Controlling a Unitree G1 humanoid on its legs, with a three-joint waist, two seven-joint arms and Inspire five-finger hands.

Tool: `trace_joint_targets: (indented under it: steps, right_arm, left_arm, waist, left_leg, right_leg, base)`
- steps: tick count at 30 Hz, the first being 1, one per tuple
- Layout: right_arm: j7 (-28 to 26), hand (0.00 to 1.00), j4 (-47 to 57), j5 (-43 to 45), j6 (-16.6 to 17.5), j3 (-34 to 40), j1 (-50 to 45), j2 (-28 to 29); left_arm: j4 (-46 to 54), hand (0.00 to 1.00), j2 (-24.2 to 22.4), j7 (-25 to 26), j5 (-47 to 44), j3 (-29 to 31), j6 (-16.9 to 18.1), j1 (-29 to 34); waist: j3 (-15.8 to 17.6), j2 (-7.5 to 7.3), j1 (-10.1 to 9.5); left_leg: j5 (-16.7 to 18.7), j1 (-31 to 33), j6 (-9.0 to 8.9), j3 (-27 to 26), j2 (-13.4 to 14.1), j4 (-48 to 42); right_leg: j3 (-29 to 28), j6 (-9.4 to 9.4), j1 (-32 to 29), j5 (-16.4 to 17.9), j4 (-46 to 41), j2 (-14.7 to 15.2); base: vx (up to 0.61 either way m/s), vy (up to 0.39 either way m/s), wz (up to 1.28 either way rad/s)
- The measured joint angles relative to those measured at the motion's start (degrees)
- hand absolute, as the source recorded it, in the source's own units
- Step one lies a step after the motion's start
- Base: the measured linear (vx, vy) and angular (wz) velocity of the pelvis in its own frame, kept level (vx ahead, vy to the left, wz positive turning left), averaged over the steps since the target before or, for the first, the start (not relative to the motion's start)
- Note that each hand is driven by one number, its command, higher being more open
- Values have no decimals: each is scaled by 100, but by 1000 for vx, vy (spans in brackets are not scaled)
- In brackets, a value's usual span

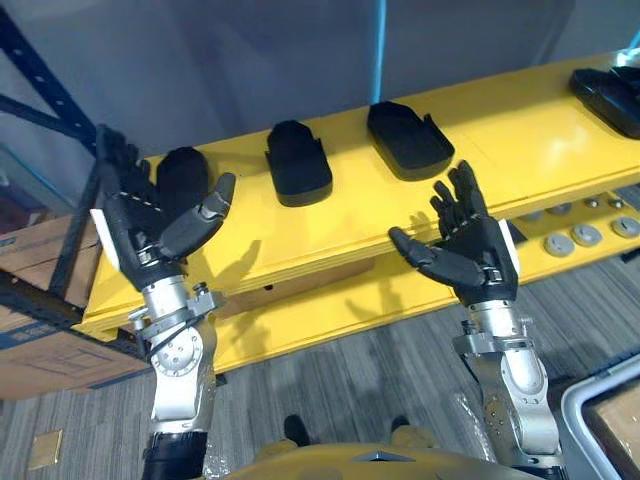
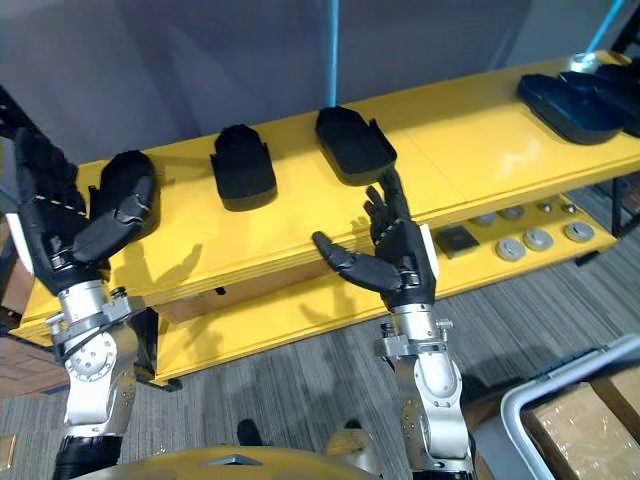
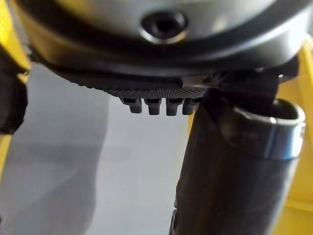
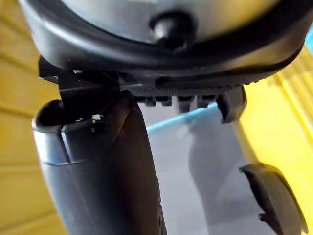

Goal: Walk over and take three plastic housings, then place them on the shelf

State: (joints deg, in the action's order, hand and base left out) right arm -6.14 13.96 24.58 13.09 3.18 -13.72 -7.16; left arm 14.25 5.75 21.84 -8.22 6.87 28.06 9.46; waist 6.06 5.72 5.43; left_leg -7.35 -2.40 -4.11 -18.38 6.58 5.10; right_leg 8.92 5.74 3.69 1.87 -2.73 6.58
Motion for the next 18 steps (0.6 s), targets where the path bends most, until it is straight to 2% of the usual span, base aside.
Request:
trace_joint_targets:
  steps: [1, 4, 5, 9, 12, 15, 18]
  right_arm:
    - [183, 100, -89, -71, 8, 94, -107, 141]
    - [719, 100, -158, -467, 57, 188, -454, 405]
    - [1037, 100, -254, -729, 154, 187, -598, 512]
    - [2419, 100, -1025, -1301, 482, 432, -911, 908]
    - [3153, 100, -1714, -935, 773, 773, -983, 1168]
    - [3252, 100, -2309, -613, 879, 1033, -1057, 1190]
    - [2796, 100, -3406, 110, 861, 1212, -922, 1151]
  left_arm:
    - [6, 100, -78, 130, 73, 93, 30, 184]
    - [96, 100, -329, 433, 91, 270, 26, 786]
    - [93, 100, -408, 663, 158, 280, -34, 1016]
    - [-661, 100, -635, 2091, 1049, 424, -101, 1397]
    - [-1624, 100, -875, 2843, 1331, 812, -58, 1572]
    - [-2367, 100, -993, 2887, 1297, 1054, -41, 1741]
    - [-3255, 100, -1012, 2463, 1054, 1206, -34, 1723]
  waist:
    - [-49, 9, -62]
    - [-83, -10, -87]
    - [-98, -43, -111]
    - [-290, -230, -251]
    - [-396, -327, -321]
    - [-437, -389, -380]
    - [-459, -462, -422]
  left_leg:
    - [-1, 5, -1, 20, 4, 0]
    - [-1, 8, -1, 68, 0, 0]
    - [-1, 19, -1, 74, 3, 0]
    - [12, 93, 11, 75, 16, 0]
    - [81, 50, 46, 67, 5, 0]
    - [139, -26, 44, -14, 2, 1]
    - [141, -77, 46, -184, 21, 1]
  right_leg:
    - [15, 1, 11, 0, 7, 5]
    - [64, 3, 55, -2, 45, 20]
    - [90, 8, 69, -7, 77, 23]
    - [205, 10, 92, -42, 79, 39]
    - [272, 8, 169, -41, 77, 67]
    - [313, -3, 255, -26, 86, 93]
    - [383, -7, 304, 9, 68, 124]
  base:
    - [-2, 5, 11]
    - [14, 4, 9]
    - [35, 4, 8]
    - [54, -2, 9]
    - [68, 1, 3]
    - [23, 9, 1]
    - [9, 11, 8]
